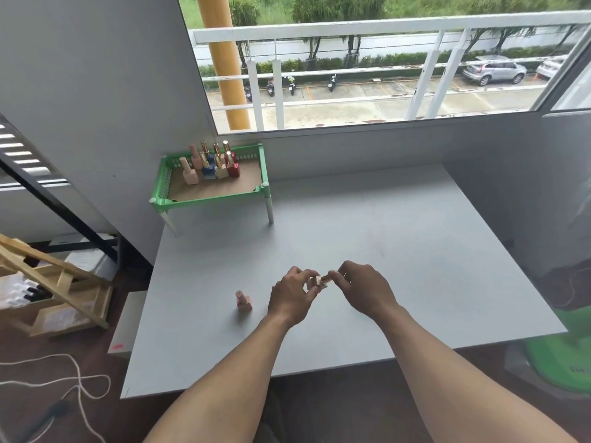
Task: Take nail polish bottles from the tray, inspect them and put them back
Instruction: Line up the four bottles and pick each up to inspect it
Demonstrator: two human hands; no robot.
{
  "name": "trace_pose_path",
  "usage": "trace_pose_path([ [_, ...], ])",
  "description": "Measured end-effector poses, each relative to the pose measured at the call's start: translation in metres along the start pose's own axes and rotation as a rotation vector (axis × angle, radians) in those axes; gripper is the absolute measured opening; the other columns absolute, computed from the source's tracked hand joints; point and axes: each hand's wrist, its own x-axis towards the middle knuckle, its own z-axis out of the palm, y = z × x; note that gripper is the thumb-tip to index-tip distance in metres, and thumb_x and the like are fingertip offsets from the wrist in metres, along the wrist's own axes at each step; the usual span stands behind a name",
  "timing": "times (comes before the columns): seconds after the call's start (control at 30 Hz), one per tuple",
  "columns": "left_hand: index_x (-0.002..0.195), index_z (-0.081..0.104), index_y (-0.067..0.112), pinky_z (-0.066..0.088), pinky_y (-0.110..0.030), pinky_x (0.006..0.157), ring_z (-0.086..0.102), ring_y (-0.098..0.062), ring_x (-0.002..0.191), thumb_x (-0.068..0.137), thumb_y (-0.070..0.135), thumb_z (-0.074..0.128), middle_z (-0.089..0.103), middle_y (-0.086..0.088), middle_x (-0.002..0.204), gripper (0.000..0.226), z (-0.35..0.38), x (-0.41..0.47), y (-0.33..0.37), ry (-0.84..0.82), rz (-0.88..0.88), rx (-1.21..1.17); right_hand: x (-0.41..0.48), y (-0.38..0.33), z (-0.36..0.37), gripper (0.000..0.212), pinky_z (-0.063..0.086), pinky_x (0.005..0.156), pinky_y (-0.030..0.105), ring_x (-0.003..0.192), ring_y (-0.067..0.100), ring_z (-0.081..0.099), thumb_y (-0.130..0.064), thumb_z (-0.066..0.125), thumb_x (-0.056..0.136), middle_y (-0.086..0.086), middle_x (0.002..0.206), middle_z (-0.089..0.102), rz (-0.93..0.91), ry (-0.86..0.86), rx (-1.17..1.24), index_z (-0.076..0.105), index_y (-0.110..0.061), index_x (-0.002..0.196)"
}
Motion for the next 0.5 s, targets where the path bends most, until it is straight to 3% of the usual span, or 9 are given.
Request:
trace_pose_path([
  [0.13,0.110,0.064,0.040,0.051,-0.036,0.082,0.065,-0.014,0.083,0.089,0.048,0.059,0.057,0.013,0.102,0.023,0.004,0.002,0.000,-0.002,-0.012,-0.008,0.000,0.003,0.000,0.026,0.045,0.064,0.031,0.075,0.016,0.061,-0.048,0.048,0.095,-0.014,0.079,0.063,-0.035,-0.014,0.025,0.056,-0.026,0.108],
  [0.3,0.109,0.064,0.039,0.047,-0.032,0.077,0.065,-0.014,0.084,0.090,0.046,0.060,0.057,0.011,0.105,0.021,0.009,0.001,-0.001,-0.032,0.012,-0.023,0.000,0.007,0.002,0.034,0.043,0.062,0.031,0.077,0.023,0.062,-0.051,0.046,0.095,-0.005,0.081,0.064,0.047,-0.013,-0.036,0.059,-0.019,0.088],
  [0.5,0.109,0.065,0.038,0.051,-0.033,0.078,0.065,-0.015,0.084,0.090,0.048,0.059,0.056,0.011,0.105,0.023,0.013,0.004,-0.004,-0.048,0.000,-0.047,-0.001,0.009,0.004,0.027,0.047,0.067,0.031,0.079,0.018,0.061,-0.047,0.047,0.096,-0.006,0.096,0.070,-0.003,-0.050,0.017,0.055,-0.025,0.108],
])
